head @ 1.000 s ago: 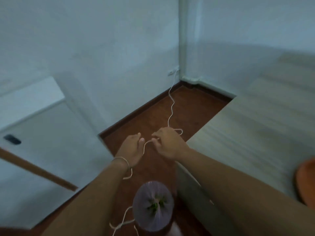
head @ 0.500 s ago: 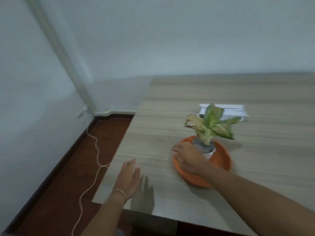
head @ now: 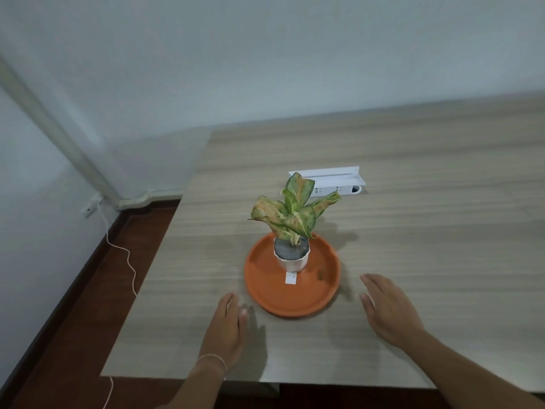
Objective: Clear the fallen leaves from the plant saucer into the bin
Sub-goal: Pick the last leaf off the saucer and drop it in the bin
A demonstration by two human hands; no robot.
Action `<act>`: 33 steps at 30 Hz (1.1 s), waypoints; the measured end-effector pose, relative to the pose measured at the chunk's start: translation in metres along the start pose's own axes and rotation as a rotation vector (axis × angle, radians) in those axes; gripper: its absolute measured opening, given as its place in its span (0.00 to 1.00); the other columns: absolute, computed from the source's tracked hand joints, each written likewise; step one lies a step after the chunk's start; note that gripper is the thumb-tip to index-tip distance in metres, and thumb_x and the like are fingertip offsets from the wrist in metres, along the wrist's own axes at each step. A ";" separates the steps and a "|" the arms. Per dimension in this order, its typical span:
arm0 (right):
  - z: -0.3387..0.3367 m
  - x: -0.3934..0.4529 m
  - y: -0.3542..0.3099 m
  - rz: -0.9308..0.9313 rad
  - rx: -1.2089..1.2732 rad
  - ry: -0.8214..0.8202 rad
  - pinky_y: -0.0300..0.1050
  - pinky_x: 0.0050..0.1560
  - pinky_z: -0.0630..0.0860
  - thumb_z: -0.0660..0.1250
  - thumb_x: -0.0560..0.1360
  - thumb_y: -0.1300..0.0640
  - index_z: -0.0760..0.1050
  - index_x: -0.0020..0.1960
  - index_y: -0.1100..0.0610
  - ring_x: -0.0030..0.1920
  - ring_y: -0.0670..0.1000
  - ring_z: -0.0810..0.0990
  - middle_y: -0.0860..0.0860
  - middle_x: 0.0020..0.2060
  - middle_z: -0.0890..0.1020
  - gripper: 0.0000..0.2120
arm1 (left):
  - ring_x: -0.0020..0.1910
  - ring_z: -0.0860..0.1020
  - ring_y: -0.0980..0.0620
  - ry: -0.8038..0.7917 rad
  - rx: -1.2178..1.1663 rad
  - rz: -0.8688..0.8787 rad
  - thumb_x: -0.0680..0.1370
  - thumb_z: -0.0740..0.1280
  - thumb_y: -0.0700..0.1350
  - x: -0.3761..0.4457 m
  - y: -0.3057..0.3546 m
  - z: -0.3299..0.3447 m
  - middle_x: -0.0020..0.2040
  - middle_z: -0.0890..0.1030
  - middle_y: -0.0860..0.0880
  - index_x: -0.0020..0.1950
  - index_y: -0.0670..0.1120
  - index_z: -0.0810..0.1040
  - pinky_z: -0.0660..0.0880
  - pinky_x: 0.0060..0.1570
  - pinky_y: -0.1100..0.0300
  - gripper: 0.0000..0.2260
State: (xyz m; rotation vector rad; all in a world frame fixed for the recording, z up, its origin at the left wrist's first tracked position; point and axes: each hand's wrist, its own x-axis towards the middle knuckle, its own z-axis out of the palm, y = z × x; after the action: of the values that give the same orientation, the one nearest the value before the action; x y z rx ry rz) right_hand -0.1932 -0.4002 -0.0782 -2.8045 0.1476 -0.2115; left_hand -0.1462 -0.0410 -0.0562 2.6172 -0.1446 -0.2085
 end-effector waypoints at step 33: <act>0.076 -0.041 0.025 0.117 -0.094 -0.019 0.53 0.76 0.58 0.54 0.77 0.47 0.65 0.74 0.59 0.75 0.53 0.64 0.54 0.73 0.69 0.29 | 0.75 0.61 0.50 0.099 0.370 0.017 0.76 0.53 0.54 0.010 -0.069 0.091 0.75 0.67 0.47 0.74 0.43 0.66 0.47 0.75 0.57 0.29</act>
State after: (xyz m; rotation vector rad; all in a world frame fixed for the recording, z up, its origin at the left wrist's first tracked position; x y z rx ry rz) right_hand -0.2235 -0.3952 -0.1631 -2.8785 0.3245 -0.1535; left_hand -0.1479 -0.0261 -0.1696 2.9853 -0.1857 -0.0488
